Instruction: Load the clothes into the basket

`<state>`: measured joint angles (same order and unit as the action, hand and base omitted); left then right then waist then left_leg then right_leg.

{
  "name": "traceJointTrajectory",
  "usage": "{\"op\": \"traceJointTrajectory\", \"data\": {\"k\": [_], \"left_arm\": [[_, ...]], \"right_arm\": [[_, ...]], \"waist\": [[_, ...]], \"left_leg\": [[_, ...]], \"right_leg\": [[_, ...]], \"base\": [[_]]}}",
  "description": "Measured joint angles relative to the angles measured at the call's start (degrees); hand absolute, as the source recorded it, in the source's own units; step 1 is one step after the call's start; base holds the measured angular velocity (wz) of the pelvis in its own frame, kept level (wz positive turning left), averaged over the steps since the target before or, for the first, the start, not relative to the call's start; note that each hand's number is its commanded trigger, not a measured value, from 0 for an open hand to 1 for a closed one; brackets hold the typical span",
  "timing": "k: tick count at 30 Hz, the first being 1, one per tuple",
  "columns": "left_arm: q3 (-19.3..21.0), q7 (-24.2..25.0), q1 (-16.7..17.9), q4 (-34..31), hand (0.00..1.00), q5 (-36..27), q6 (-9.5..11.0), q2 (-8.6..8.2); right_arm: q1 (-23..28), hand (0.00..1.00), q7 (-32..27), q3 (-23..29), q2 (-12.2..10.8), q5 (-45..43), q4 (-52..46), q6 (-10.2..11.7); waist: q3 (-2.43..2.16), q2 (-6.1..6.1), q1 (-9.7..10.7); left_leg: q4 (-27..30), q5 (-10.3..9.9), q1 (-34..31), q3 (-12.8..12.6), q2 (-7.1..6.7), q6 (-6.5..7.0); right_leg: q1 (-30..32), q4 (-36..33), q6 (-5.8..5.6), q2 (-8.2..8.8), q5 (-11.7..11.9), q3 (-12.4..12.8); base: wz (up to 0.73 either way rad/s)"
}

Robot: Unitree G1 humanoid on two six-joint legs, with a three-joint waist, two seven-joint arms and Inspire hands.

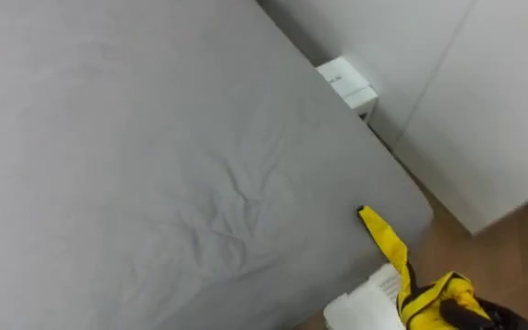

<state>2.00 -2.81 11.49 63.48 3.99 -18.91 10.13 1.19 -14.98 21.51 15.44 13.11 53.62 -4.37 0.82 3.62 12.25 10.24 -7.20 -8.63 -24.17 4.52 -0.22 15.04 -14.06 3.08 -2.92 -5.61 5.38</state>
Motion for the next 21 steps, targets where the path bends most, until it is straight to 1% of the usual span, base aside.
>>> {"op": "traceJointTrajectory", "data": {"k": [1, 2, 3, 4, 5, 7, 8, 9, 10, 11, 12, 14, 16, 18, 19, 21], "left_arm": [[-0.1, -0.1, -0.5, 0.2, 0.0, 0.0, 0.0, 0.0], [-0.1, -0.3, -0.8, 0.2, 0.0, 0.0, 0.0, 0.0], [-0.7, -0.6, -1.5, 0.8, 0.0, 0.0, 0.0, 0.0], [-1.7, -0.9, -2.6, 1.6, 0.0, -0.1, 0.0, -0.01], [-2.1, -1.0, -3.2, 2.3, 0.0, -0.1, 0.1, -0.02], [-5.1, -1.9, -5.0, 4.0, 0.0, -2.4, 0.2, -0.02], [-5.9, -2.0, -5.3, 4.4, 0.0, -3.1, 0.2, -0.06], [-7.3, -2.0, -6.0, 4.9, 0.0, -3.4, 0.2, -0.2], [-7.9, -2.0, -6.6, 5.3, 0.0, -3.4, 0.2, -0.36], [-7.9, -2.0, -7.1, 5.6, 0.0, -3.5, 0.2, -0.38], [-7.9, -2.0, -8.1, 6.2, 0.0, -3.5, 0.2, -0.37], [-8.1, -2.1, -9.6, 7.5, 0.0, -4.5, 0.3, -0.41], [-9.6, -2.4, -10.7, 8.5, 0.0, -6.1, 0.6, -0.41], [-10.2, -3.1, -10.8, 8.5, 0.0, -7.3, 0.9, -0.4], [-10.2, -3.3, -10.9, 8.5, 0.0, -8.1, 1.1, -0.4], [-10.2, -3.3, -10.9, 8.5, 0.0, -9.1, 1.6, -0.4]], "right_arm": [[-0.5, 1.0, -0.7, -0.1, 0.1, 0.5, 1.3, 0.1], [-0.8, 1.0, -0.9, -0.1, 0.1, 0.5, 2.0, 0.1], [-1.2, 1.0, -1.1, -0.1, 0.1, 0.2, 2.7, 0.3], [-1.5, 1.0, -1.3, -0.1, 0.1, -0.4, 3.7, 1.2], [-1.8, 1.0, -1.5, -0.1, 0.1, -0.6, 4.3, 1.3], [-3.8, 1.0, -2.2, -0.2, 0.1, -0.2, 5.3, 1.7], [-4.4, 1.0, -2.5, -0.2, 0.2, -0.2, 5.9, 2.1], [-5.7, 1.0, -2.7, -0.2, 0.6, -0.1, 7.1, 2.6], [-7.1, 1.0, -3.0, -0.2, 1.1, 0.0, 8.8, 3.3], [-7.8, 1.0, -3.1, -0.2, 1.3, 0.2, 9.4, 3.5], [-9.8, 1.0, -3.2, -0.2, 1.8, 0.4, 11.1, 4.1], [-12.2, 1.0, -3.2, -0.2, 2.4, 0.7, 13.0, 4.7], [-13.9, 1.0, -3.2, -0.2, 3.1, 1.0, 14.2, 5.3], [-14.8, 1.0, -3.2, -0.2, 3.5, 1.1, 15.4, 5.8], [-14.9, 1.0, -3.2, -0.2, 3.7, 1.1, 15.4, 5.9], [-15.1, 1.0, -3.3, -0.3, 4.0, 1.2, 15.5, 5.9]], "waist": [[0.15, 0.36, -0.1], [0.14, 0.48, -0.1], [0.3, 0.9, -0.1], [0.52, 1.49, -0.1], [0.59, 1.74, -0.2], [0.64, 2.96, -0.3], [0.53, 3.34, -0.3], [0.66, 4.26, -0.2], [0.62, 5.19, -0.2], [0.57, 5.59, -0.2], [0.68, 6.19, -0.3], [0.66, 6.72, -0.3], [0.69, 7.12, -0.3], [0.72, 7.22, -0.3], [0.71, 7.23, -0.3], [0.81, 7.47, -0.5]], "left_leg": [[0.5, -0.1, -1.3, -0.4, 0.14, 0.18], [0.6, 0.0, -2.0, -0.7, 0.15, 0.26], [0.8, 0.0, -3.1, -0.9, 0.11, 0.36], [1.2, -0.1, -4.2, -1.0, 0.09, 0.52], [1.2, 0.0, -4.6, -1.2, 0.06, 0.55], [1.1, -0.1, -6.1, -1.5, -0.46, 0.76], [1.1, -0.1, -6.4, -1.5, -0.55, 0.83], [1.2, 0.0, -6.8, -1.7, -0.58, 1.1], [1.2, 0.0, -7.3, -1.9, -0.65, 1.17], [1.2, 0.0, -7.7, -1.9, -0.71, 1.2], [1.1, 0.2, -8.5, -2.1, -0.92, 1.43], [1.0, 0.4, -9.8, -2.3, -1.25, 1.71], [1.0, 0.7, -10.6, -2.4, -1.43, 1.91], [1.0, 0.8, -10.8, -2.4, -1.47, 1.93], [1.0, 0.8, -10.9, -2.2, -1.65, 1.94], [1.0, 0.7, -10.9, -2.1, -1.76, 1.94]], "right_leg": [[1.4, -0.2, -0.06, -0.12, 0.3, 0.6], [2.2, -0.4, -0.08, -0.14, 0.4, 0.8], [3.4, -0.6, -0.12, -0.16, 0.7, 1.2], [4.5, -0.8, -0.14, -0.15, 1.0, 1.3], [5.0, -0.8, -0.22, -0.16, 1.1, 1.5], [7.4, -1.8, -0.43, -0.18, 1.2, 2.2], [8.0, -2.0, -0.45, -0.18, 1.2, 2.1], [8.2, -2.0, -0.55, -0.09, 1.3, 2.3], [8.8, -2.0, -0.63, -0.09, 1.3, 2.5], [9.1, -2.1, -0.65, -0.03, 1.3, 2.5], [10.4, -2.9, -0.76, 0.08, 1.2, 2.7], [12.2, -4.1, -0.86, 0.57, 1.0, 2.8], [13.3, -4.9, -0.91, 0.84, 0.7, 2.4], [13.6, -5.2, -0.96, 0.94, 0.4, 2.4], [14.0, -6.0, -0.96, 1.08, -0.1, 2.3], [14.2, -6.5, -0.95, 1.22, -0.4, 2.1]], "base": [[-0.23], [-0.22], [-0.14], [-0.11], [-0.13], [-0.23], [-0.19], [-0.09], [-0.06], [-0.04], [-0.04], [-0.02], [0.07], [0.12], [0.11], [0.07]]}}
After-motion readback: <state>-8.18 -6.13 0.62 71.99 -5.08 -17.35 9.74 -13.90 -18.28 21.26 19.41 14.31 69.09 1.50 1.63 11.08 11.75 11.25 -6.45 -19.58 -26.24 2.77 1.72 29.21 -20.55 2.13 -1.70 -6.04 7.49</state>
